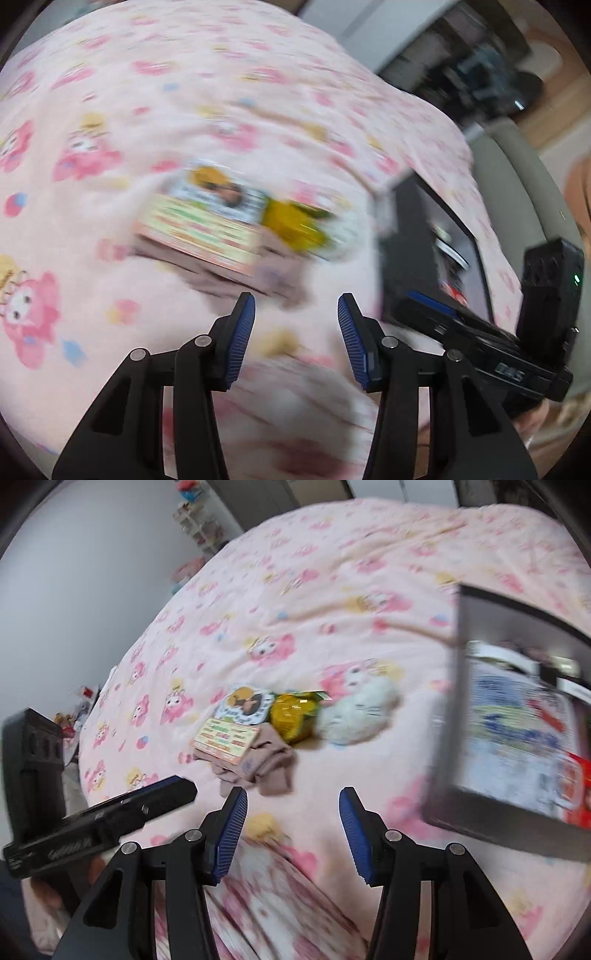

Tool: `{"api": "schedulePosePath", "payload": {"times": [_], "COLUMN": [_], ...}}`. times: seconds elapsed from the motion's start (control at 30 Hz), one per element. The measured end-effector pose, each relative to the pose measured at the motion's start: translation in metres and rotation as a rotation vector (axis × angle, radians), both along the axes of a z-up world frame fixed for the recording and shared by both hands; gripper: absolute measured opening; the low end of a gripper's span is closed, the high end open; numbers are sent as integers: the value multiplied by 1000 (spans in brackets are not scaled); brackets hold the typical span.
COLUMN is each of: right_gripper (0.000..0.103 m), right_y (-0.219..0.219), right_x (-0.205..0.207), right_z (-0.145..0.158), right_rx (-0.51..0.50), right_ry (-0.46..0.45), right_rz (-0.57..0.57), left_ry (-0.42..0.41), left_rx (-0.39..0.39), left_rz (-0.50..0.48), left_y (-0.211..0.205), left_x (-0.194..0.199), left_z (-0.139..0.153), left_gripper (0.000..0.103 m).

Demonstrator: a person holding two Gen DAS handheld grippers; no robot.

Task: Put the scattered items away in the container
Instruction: 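Move the right gripper to the printed card beside the box, then grasp the printed card and round cartoon sticker with the right gripper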

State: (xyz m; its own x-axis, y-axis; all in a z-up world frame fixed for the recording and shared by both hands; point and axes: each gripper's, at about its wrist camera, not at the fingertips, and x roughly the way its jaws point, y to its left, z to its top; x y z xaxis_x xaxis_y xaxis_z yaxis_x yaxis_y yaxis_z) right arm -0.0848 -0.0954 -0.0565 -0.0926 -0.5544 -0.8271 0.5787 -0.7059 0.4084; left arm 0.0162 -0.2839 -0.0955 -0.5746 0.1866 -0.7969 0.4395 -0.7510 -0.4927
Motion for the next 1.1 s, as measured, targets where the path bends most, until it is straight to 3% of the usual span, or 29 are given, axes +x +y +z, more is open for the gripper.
{"api": "schedulePosePath", "payload": {"times": [0.23,0.43,0.6,0.63,0.67,0.8,0.93,1.1], "right_gripper": [48,48,48,46,35,20,20,20], "right_y": [-79,-111,-124,-124,-124,-118,-99,-61], "right_x": [-18,-43,-47,-46,-45,-39,-33,-15], "right_z": [-38,-76,-88,-87,-84,-67,-39,1], "right_rx": [11,43,35,30,20,17,-42,-98], "right_ry": [-123,-234,-255,-243,-227,-143,-115,-74], "right_rz": [128,131,138,142,147,148,137,111], "left_ry": [-17,-35,-50,-51,-52,-30,11,48], "left_rx": [33,47,75,75,57,11,-1,-71], "left_rz": [156,159,147,138,131,115,89,20], "left_y": [-78,-103,-104,-101,-97,-85,-72,-37], "left_x": [-12,-35,-45,-45,-44,-33,-22,-12], "left_z": [-44,-70,-84,-84,-82,-64,-36,6], "left_gripper": [48,47,46,45,42,38,38,40]}}
